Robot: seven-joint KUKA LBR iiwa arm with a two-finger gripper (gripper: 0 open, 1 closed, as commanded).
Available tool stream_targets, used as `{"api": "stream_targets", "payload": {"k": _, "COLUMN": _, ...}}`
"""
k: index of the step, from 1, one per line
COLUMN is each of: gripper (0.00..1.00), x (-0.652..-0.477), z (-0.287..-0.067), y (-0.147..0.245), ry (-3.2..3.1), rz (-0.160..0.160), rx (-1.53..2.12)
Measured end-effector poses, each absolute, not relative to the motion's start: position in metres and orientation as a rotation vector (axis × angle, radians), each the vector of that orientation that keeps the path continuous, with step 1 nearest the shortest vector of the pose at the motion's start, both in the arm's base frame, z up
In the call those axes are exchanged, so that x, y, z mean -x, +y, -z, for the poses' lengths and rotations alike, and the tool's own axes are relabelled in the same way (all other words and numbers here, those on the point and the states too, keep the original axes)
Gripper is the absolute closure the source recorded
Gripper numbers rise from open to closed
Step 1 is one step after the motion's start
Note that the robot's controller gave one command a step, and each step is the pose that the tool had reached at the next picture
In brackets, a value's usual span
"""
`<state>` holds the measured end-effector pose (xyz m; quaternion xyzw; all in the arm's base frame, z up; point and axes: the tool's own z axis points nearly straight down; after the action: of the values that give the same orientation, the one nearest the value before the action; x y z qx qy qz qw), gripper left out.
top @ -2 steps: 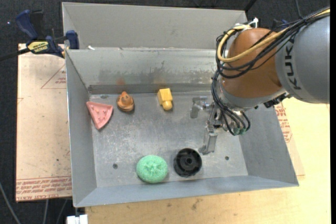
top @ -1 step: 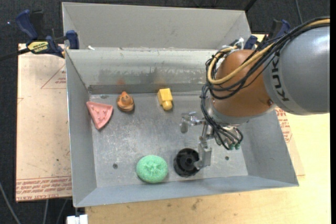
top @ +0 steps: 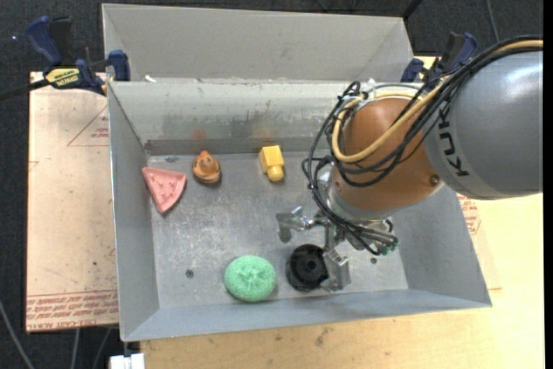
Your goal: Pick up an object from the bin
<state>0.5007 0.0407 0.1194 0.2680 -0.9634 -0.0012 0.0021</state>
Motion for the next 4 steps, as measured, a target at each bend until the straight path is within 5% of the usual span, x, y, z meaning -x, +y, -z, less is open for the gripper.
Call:
{"api": "stream_targets", "payload": {"k": 1, "gripper": 0.0, "x": -0.501, "z": -0.14, "y": 0.05, "ry": -3.004, "rz": 0.002, "rx": -0.935}}
{"api": "stream_targets", "payload": {"k": 2, "gripper": 0.0, "x": -0.493, "z": -0.078, "y": 0.022, "ry": -2.955, "rz": 0.0, "rx": -1.085}}
{"api": "stream_targets", "payload": {"k": 3, "gripper": 1.0, "x": -0.494, "z": -0.055, "y": 0.016, "ry": -2.945, "rz": -0.007, "rx": -1.124}}
{"api": "stream_targets", "payload": {"k": 4, "gripper": 1.0, "x": -0.494, "z": -0.057, "y": 0.017, "ry": -2.945, "rz": -0.008, "rx": -1.128}}
